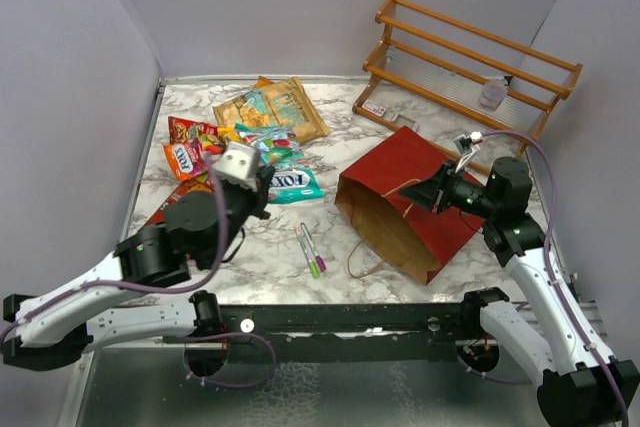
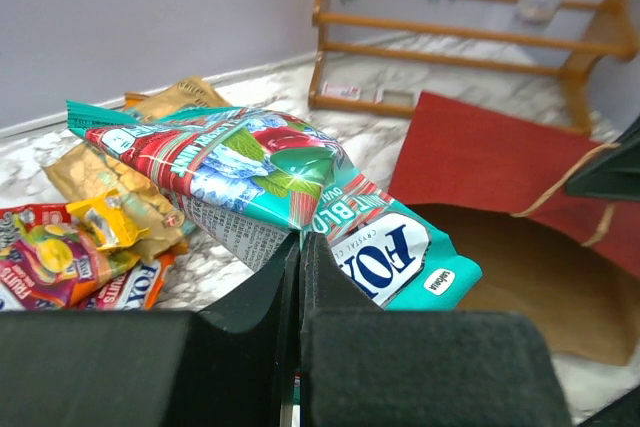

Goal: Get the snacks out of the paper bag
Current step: Place the snack at the center of the board.

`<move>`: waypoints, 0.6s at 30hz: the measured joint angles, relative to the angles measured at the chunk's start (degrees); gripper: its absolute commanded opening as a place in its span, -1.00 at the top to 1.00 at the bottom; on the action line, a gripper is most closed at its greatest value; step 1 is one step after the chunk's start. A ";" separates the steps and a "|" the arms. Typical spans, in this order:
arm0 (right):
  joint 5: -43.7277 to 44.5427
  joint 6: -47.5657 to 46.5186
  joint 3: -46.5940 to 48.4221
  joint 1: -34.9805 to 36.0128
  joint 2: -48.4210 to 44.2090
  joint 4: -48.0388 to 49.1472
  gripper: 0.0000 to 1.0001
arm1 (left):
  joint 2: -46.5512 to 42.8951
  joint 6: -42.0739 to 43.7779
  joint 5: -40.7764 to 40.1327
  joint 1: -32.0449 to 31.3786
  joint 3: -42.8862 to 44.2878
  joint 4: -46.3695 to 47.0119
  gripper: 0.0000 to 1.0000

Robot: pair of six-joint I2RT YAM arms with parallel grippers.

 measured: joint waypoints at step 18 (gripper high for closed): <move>0.26 -1.38 -0.11 0.00 -0.57 -1.09 0.98 | 21.70 2.86 19.69 48.52 -5.46 9.55 1.00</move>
